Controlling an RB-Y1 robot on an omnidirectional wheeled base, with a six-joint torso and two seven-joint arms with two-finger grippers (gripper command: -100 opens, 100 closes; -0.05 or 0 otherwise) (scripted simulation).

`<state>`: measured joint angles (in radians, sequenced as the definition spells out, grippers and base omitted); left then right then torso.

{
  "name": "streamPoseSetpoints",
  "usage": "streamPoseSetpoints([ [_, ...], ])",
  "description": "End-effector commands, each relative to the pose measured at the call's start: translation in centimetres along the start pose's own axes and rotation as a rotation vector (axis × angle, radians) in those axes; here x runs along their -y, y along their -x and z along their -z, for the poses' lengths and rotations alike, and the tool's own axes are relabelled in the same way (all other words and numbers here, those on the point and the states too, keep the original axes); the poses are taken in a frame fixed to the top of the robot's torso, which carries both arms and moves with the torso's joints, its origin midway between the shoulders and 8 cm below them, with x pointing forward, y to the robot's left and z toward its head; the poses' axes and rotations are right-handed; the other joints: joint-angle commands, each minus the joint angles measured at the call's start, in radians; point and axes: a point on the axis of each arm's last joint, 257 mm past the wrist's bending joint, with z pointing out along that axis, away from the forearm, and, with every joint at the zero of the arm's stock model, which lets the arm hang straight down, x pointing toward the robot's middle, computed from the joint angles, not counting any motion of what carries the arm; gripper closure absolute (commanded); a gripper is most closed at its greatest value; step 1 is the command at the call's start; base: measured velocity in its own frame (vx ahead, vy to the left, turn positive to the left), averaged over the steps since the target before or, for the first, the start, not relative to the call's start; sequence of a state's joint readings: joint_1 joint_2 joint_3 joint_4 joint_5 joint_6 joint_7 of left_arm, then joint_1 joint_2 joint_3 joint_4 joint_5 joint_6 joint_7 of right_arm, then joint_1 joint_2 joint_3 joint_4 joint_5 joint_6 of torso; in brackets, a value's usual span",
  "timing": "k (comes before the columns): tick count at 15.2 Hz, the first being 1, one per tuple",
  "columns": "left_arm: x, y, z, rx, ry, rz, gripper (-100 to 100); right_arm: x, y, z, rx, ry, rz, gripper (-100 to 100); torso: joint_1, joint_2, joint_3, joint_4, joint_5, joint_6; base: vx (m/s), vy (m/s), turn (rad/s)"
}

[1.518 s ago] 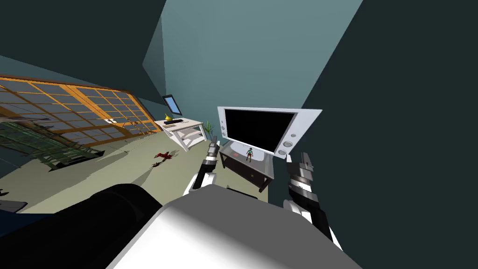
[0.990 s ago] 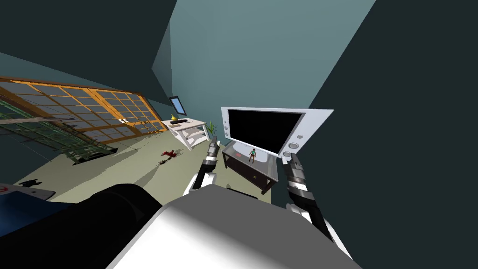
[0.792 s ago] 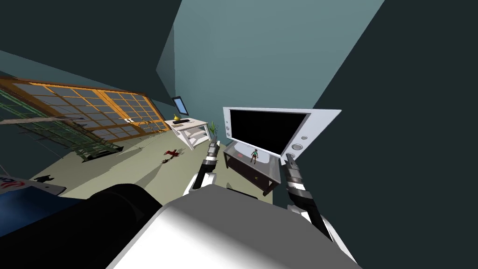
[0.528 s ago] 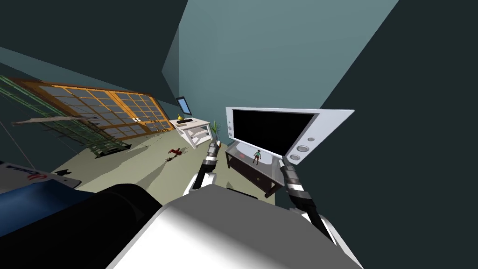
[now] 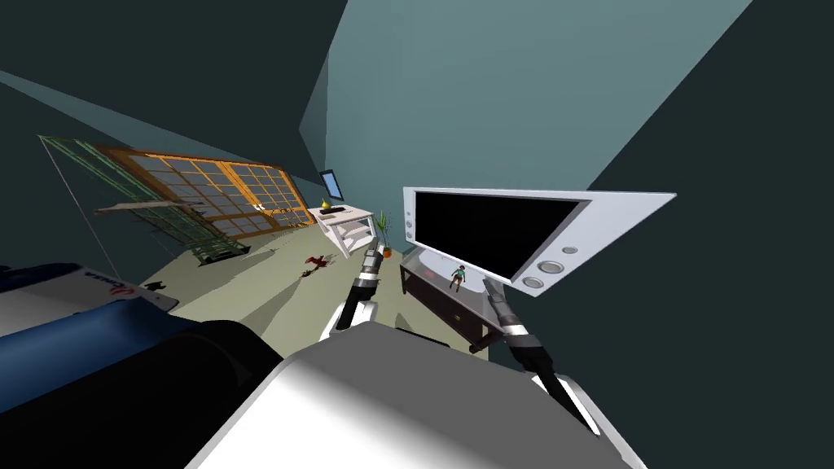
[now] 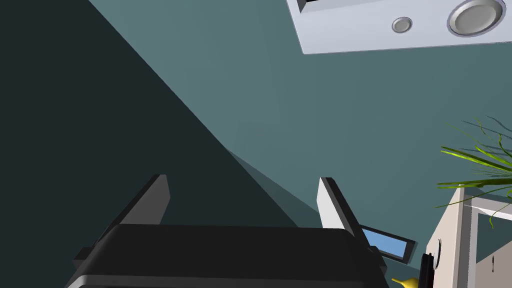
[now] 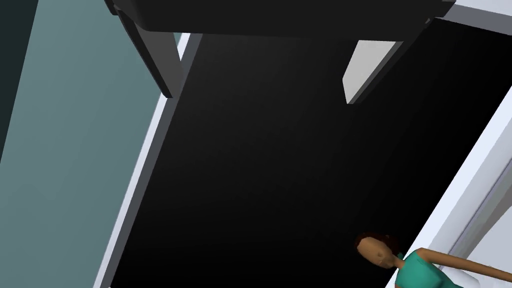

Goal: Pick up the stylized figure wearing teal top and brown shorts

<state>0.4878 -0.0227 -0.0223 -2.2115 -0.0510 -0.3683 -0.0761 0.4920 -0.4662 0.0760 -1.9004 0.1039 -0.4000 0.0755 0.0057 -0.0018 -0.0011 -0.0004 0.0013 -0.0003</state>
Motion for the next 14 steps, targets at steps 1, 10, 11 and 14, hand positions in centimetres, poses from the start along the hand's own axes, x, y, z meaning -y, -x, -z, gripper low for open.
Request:
streamPoseSetpoints([
  [1, 0.0, 0.0, 0.0, 0.0, 0.0, 0.0, 0, 2.2, -0.6, 0.5, -0.058, -0.036, 0.086, -100, 0.0, 0.0, 0.0, 0.0, 0.0, 0.0, 0.019, 0.085, 0.121],
  [10, 0.0, 0.0, 0.0, 0.0, 0.0, 0.0, 0, 9.3, -1.2, 3.1, -0.241, -0.149, 0.358, -100, 0.001, 0.0, 0.0, 0.0, 0.0, 0.0, 0.025, 0.089, 0.116],
  [11, 0.0, 0.0, 0.0, 0.0, 0.0, 0.0, 0, 10.9, -1.0, 3.9, -0.285, -0.174, 0.425, -100, 0.0, 0.0, 0.0, 0.0, 0.0, 0.0, 0.023, 0.093, 0.114],
  [14, 0.0, 0.0, 0.0, 0.0, 0.0, 0.0, 0, 12.8, -0.6, 4.8, -0.332, -0.202, 0.498, -100, 0.001, 0.0, 0.0, 0.0, 0.0, 0.0, 0.034, 0.092, 0.099],
])
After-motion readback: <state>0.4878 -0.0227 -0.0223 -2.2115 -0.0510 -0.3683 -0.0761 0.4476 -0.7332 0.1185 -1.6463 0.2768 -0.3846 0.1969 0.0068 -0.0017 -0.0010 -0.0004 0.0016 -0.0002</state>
